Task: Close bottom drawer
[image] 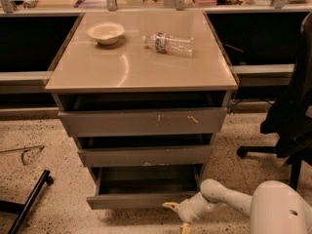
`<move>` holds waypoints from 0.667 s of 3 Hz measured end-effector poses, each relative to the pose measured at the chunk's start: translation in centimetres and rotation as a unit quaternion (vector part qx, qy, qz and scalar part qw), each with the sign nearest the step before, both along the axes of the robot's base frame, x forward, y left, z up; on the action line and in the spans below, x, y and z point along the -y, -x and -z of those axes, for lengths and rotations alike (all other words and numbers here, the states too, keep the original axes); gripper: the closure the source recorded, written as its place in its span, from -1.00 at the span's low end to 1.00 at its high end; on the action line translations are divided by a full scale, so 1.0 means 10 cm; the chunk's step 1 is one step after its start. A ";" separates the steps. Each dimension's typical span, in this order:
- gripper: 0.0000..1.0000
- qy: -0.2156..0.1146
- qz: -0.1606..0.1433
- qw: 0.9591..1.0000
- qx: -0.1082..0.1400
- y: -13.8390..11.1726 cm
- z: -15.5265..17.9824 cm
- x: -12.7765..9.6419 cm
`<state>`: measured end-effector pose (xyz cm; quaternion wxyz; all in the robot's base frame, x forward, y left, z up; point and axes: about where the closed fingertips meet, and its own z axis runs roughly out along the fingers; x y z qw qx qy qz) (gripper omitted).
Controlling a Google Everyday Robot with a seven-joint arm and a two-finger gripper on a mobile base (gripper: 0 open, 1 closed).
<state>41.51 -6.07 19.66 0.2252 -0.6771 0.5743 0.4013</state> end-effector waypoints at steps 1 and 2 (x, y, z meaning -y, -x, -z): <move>-1.00 -0.006 0.002 1.000 -0.013 -0.11 0.11 0.03; -1.00 -0.004 0.010 1.000 0.005 -0.42 0.32 0.18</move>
Offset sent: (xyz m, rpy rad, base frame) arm 0.0921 -0.0434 -0.0548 -0.0038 -0.0757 -0.0488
